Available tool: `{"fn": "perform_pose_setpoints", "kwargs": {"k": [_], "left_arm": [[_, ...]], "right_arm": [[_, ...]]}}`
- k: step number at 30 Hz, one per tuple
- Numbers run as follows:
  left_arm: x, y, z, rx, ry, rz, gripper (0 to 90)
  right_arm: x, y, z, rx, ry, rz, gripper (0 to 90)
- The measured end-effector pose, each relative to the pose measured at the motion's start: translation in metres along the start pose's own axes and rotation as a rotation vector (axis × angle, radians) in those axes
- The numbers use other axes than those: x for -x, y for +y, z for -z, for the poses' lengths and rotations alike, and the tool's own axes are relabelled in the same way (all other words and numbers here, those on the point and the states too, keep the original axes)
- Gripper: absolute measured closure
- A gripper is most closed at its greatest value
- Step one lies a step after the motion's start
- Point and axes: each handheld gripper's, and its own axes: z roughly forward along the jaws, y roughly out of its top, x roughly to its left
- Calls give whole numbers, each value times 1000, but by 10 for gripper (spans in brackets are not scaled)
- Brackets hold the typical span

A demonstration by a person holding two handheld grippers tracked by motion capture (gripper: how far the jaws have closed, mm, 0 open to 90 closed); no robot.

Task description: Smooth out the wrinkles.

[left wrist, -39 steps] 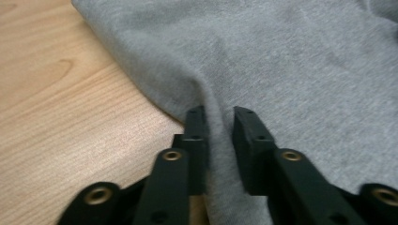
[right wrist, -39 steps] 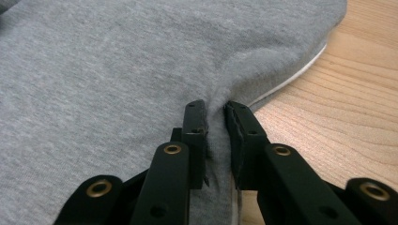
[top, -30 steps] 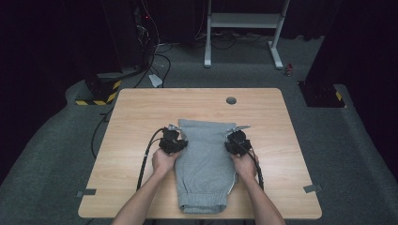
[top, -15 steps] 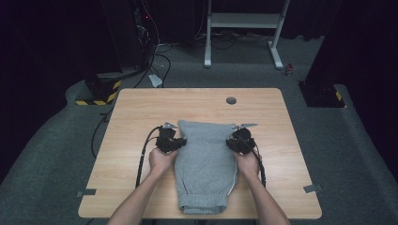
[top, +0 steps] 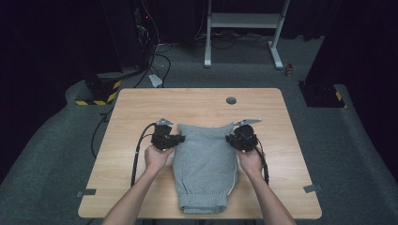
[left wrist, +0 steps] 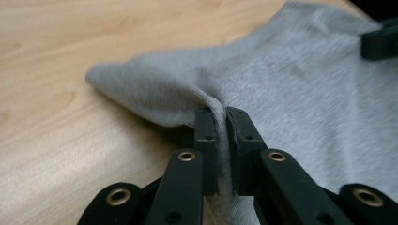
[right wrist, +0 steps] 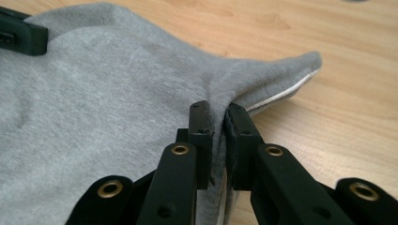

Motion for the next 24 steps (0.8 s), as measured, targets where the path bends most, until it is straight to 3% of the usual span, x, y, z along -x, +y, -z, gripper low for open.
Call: {"fn": "perform_pose_setpoints", "kwargs": {"k": [2, 4, 9, 14, 17, 20, 24], "left_arm": [[2, 5, 5, 6, -7, -9, 833], [2, 8, 8, 24, -17, 6, 834], [-1, 23, 12, 11, -1, -26, 833], [-2, 59, 20, 55, 16, -46, 833], [0, 74, 35, 115, 6, -40, 833], [4, 75, 44, 140, -6, -55, 832], [11, 64, 49, 145, -21, -82, 829]], "right_arm": [[0, 4, 6, 11, 7, -4, 823], [0, 6, 9, 25, 10, -6, 823], [4, 18, 14, 27, 2, -10, 824], [12, 55, 18, 66, -33, -46, 824], [13, 71, 28, 101, -48, -39, 824], [14, 74, 40, 152, -29, -47, 824], [5, 63, 50, 187, -5, -4, 824]]}}
